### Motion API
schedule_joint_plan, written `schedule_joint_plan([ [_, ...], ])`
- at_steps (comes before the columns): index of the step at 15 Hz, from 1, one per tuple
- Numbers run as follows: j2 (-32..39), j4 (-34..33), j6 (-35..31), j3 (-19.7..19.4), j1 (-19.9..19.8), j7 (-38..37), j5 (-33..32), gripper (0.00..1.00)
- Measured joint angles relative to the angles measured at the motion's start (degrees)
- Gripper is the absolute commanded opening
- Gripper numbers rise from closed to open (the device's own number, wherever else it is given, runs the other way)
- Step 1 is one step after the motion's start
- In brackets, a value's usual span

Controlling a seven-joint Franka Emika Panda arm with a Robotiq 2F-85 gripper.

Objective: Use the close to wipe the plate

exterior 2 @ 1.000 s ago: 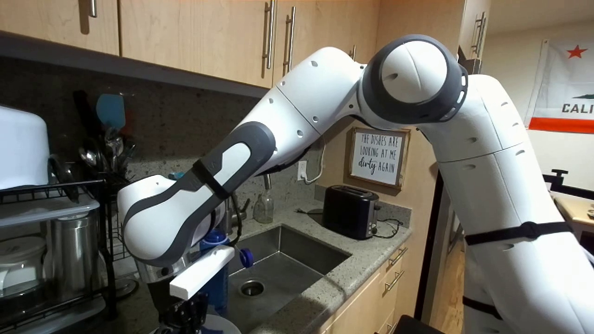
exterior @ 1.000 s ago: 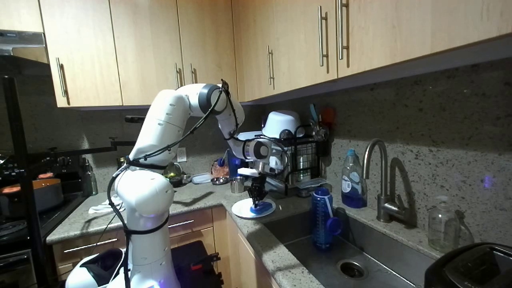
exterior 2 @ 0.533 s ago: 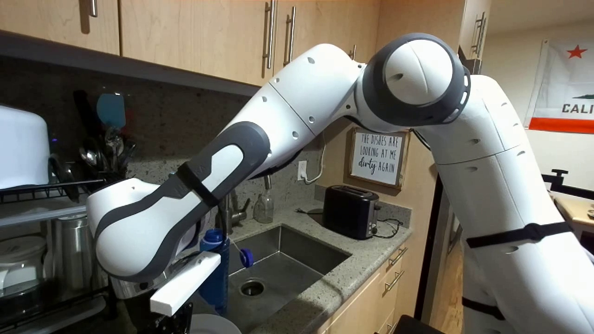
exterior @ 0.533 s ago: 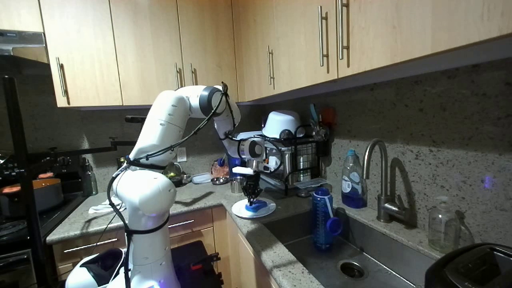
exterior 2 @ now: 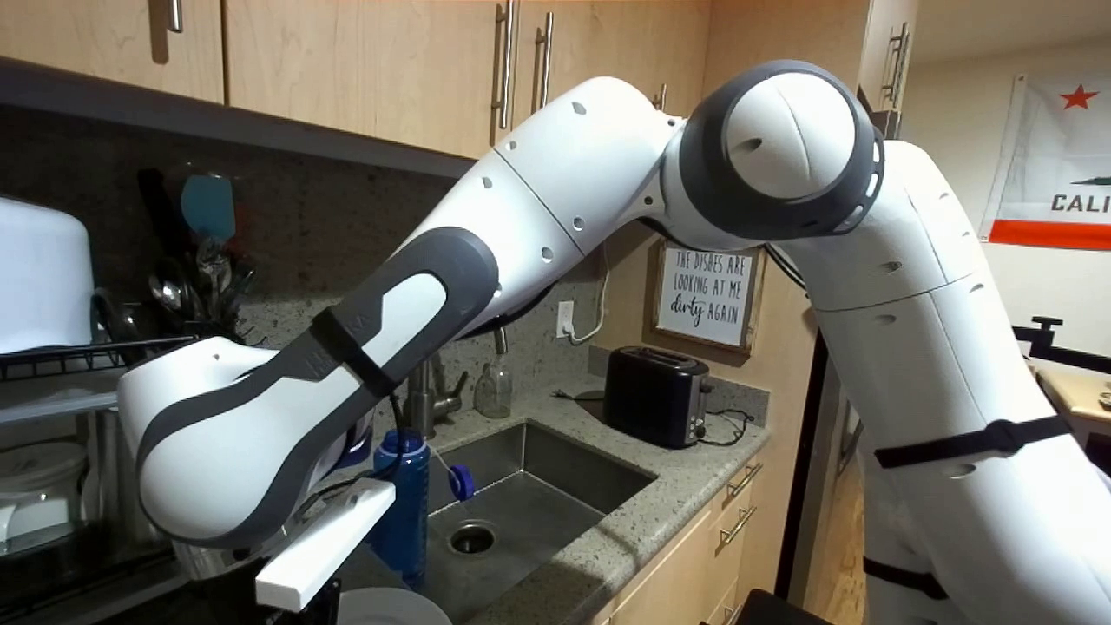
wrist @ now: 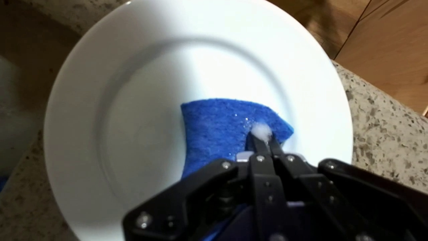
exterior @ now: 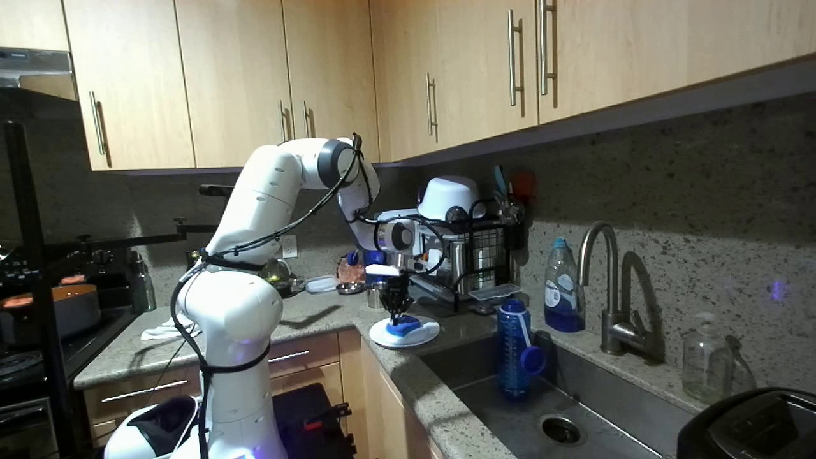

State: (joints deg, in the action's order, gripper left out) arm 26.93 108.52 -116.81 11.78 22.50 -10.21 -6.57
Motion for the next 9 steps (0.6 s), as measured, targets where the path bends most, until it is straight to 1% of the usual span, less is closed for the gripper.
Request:
schedule_joint_plan([
  [9, 0.6, -1.5, 1.0, 0.6, 1.2, 0.1, -1.2, 0.01],
])
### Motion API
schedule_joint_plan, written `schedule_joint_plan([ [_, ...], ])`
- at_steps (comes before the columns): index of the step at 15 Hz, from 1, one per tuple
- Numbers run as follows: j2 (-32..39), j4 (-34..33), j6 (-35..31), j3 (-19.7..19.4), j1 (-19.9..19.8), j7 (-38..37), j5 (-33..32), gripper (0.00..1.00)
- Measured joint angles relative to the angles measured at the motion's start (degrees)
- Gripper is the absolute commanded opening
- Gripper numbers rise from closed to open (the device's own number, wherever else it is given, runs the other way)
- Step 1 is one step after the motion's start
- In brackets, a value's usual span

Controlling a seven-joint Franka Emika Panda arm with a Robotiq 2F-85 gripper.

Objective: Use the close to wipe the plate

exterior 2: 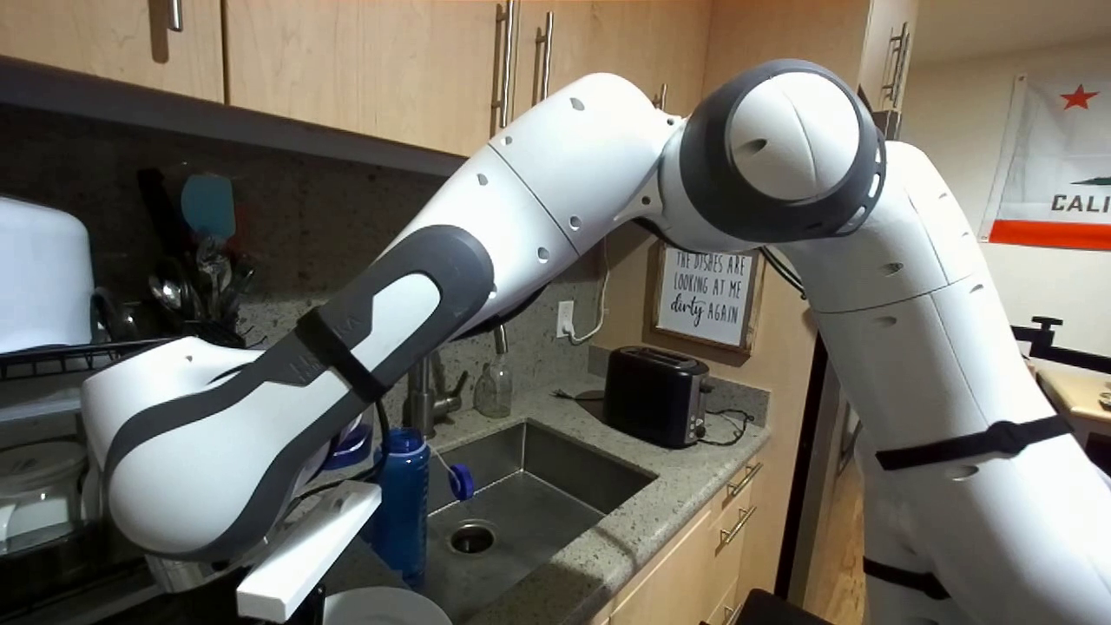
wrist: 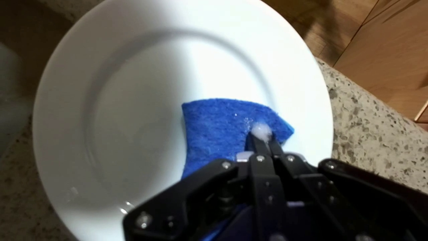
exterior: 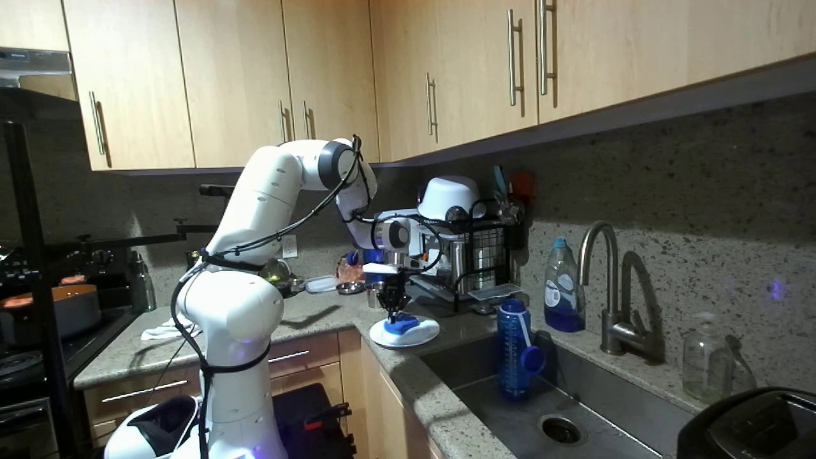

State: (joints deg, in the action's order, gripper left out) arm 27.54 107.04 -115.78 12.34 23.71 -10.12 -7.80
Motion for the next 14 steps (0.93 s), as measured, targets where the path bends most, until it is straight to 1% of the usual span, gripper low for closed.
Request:
schedule_joint_plan([
  [2, 0.0, 0.0, 0.0, 0.0, 0.0, 0.0, 0.0, 0.01],
  [5, 0.1, 0.0, 0.0, 0.0, -0.5, 2.3, 0.4, 0.01],
  [14, 0.8, 0.0, 0.0, 0.0, -4.1, 7.8, 4.0, 0.01],
])
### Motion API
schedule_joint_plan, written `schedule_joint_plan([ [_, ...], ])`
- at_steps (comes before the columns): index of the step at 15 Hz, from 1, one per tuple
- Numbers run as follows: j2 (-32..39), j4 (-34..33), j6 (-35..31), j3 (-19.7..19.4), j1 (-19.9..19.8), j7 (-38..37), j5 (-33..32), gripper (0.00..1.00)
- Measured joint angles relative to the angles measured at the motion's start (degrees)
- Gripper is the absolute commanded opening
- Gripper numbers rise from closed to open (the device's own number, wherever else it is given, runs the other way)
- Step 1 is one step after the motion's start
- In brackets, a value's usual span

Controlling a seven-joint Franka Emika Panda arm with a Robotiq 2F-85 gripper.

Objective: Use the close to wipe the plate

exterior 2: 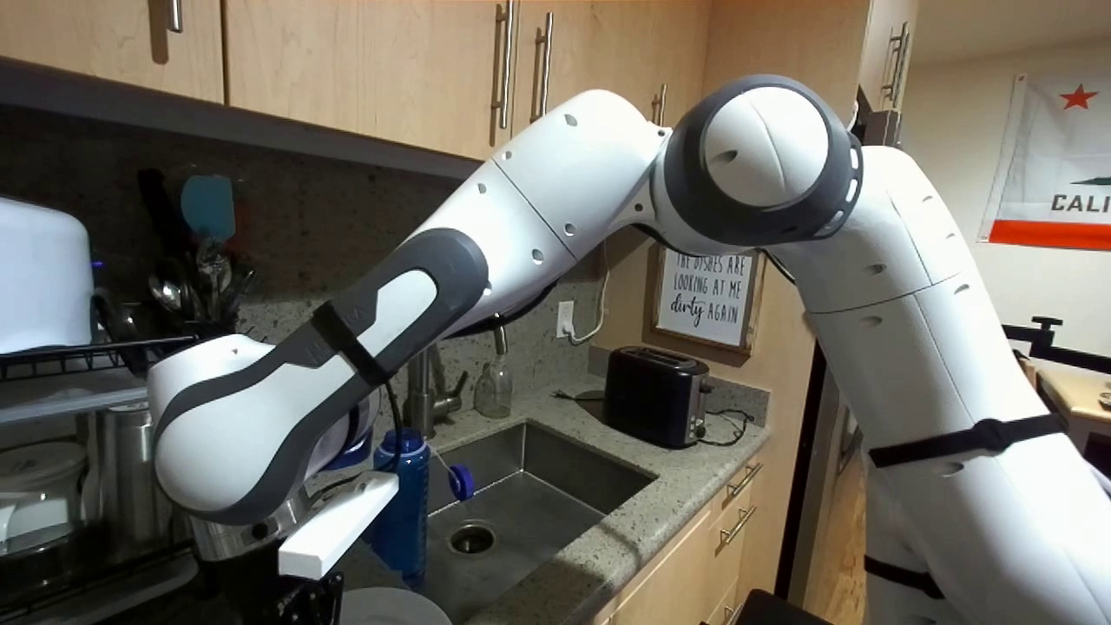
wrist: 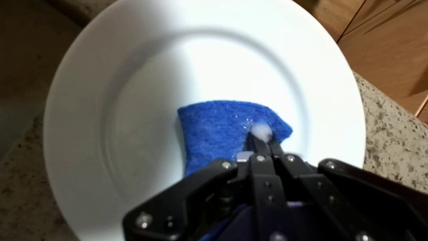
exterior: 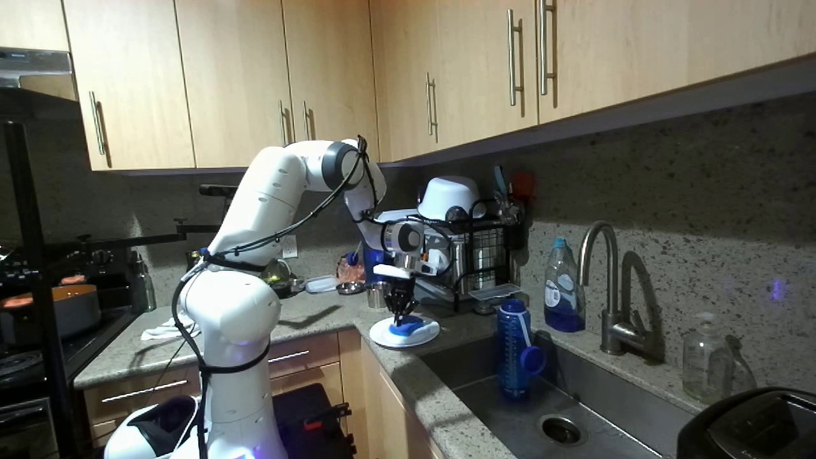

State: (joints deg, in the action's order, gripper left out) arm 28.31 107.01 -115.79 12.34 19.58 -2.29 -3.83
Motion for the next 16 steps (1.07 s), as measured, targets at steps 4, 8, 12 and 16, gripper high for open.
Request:
schedule_joint_plan([
  [4, 0.2, -0.1, 0.0, 0.0, -0.6, 0.9, 0.9, 0.01],
  [8, 0.5, -0.4, 0.3, 0.0, -1.1, 1.0, 1.8, 0.01],
  [12, 0.8, -0.6, 0.4, 0.0, -2.0, 1.0, 3.4, 0.01],
  [16, 0.9, -0.6, 0.4, 0.0, -3.0, 1.0, 4.8, 0.01],
])
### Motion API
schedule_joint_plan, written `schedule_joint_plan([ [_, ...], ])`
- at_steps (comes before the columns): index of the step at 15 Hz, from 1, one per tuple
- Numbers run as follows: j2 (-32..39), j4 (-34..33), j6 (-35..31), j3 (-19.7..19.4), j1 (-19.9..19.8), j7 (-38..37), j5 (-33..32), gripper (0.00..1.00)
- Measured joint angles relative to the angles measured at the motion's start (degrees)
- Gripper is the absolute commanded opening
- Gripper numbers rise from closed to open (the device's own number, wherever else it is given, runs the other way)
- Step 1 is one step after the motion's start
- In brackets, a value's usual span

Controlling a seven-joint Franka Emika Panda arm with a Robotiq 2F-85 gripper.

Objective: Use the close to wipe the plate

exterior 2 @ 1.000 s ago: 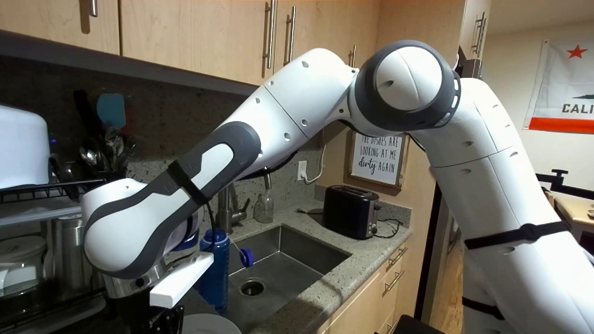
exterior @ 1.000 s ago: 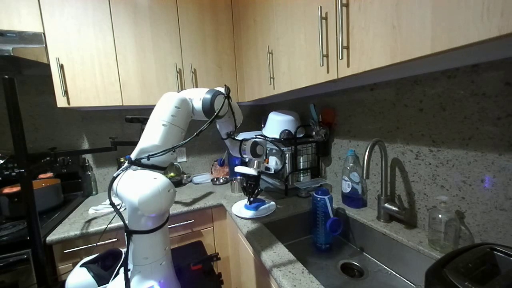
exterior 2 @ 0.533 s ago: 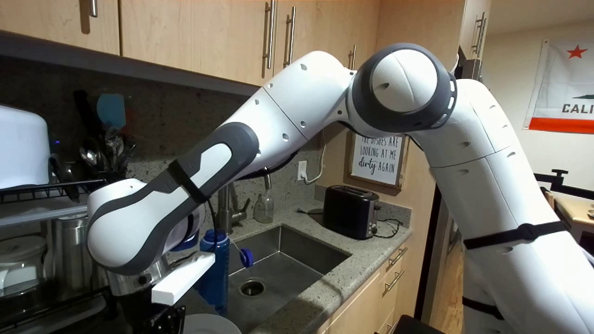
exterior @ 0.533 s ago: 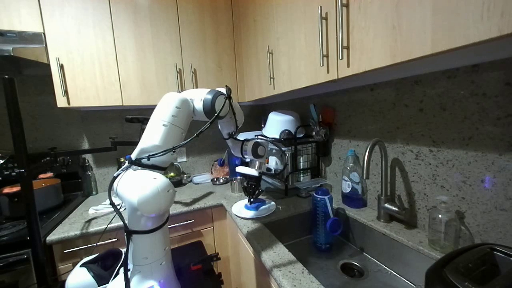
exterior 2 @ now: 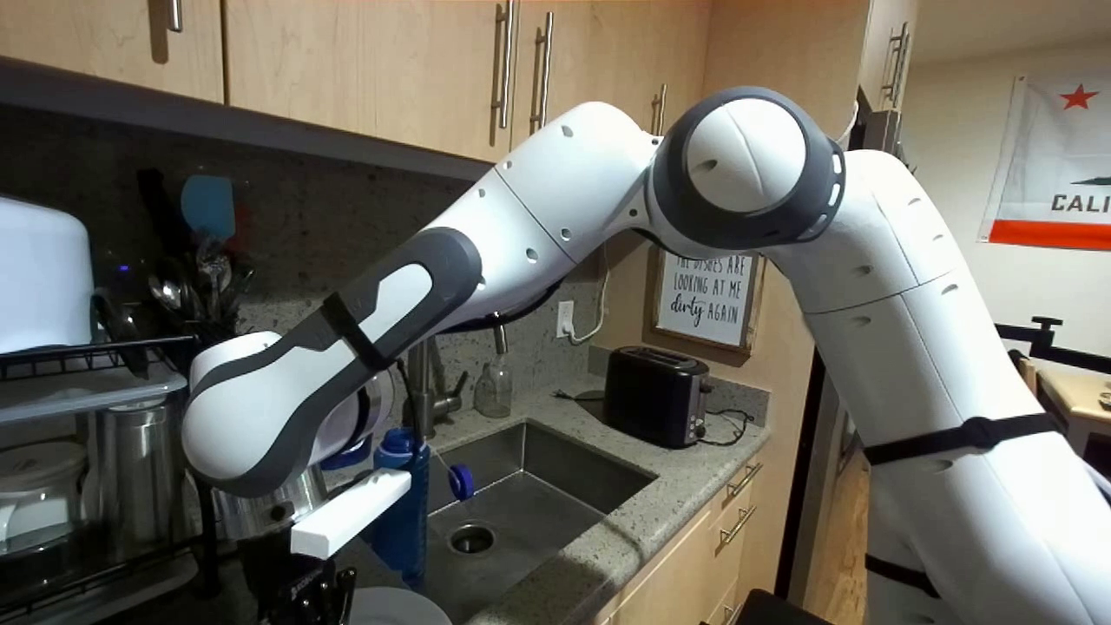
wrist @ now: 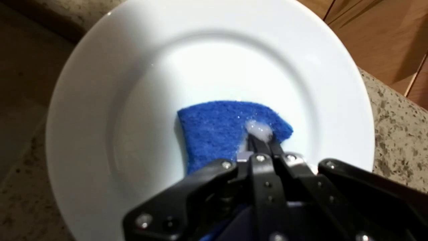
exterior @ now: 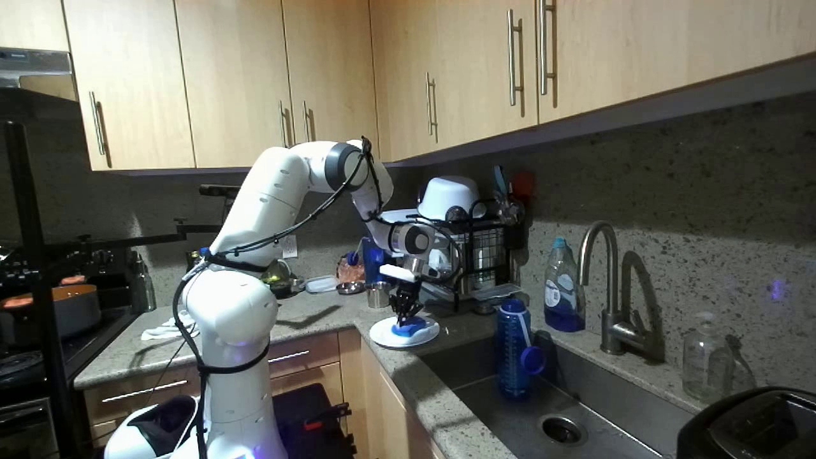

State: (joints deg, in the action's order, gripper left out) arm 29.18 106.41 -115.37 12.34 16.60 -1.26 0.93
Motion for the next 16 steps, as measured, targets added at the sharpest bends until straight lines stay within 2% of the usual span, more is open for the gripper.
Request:
schedule_joint_plan([
  [16, 0.1, 0.2, 0.0, 0.0, -2.1, 0.0, 1.9, 0.01],
])
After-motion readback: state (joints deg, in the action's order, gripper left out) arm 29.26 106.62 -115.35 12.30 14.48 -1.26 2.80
